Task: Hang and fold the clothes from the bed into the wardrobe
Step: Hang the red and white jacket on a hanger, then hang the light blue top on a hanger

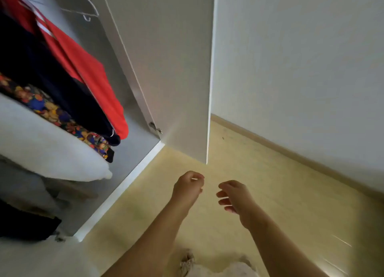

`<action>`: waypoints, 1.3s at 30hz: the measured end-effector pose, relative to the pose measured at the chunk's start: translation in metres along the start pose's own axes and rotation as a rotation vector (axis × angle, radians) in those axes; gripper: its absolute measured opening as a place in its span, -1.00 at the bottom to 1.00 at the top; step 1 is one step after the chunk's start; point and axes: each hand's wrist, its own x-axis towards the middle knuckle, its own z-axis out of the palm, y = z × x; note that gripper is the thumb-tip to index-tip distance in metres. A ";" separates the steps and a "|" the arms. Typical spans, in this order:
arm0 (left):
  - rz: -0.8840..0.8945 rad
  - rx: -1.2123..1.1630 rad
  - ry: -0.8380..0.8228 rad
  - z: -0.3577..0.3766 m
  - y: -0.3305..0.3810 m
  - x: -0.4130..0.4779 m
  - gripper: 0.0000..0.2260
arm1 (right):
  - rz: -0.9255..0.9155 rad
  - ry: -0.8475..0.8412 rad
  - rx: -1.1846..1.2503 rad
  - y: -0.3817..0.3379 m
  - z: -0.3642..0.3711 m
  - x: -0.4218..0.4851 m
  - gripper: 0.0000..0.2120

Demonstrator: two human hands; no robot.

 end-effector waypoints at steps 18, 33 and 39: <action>0.260 0.405 -0.640 0.456 0.016 -0.205 -0.83 | 0.103 0.655 0.560 0.251 -0.395 -0.182 -0.87; 0.358 0.649 -1.052 0.753 0.048 -0.291 -0.81 | 0.230 1.038 0.999 0.378 -0.622 -0.220 -0.85; 0.336 0.831 -1.117 0.876 0.065 -0.292 -0.83 | 0.324 1.077 1.043 0.403 -0.725 -0.207 -0.88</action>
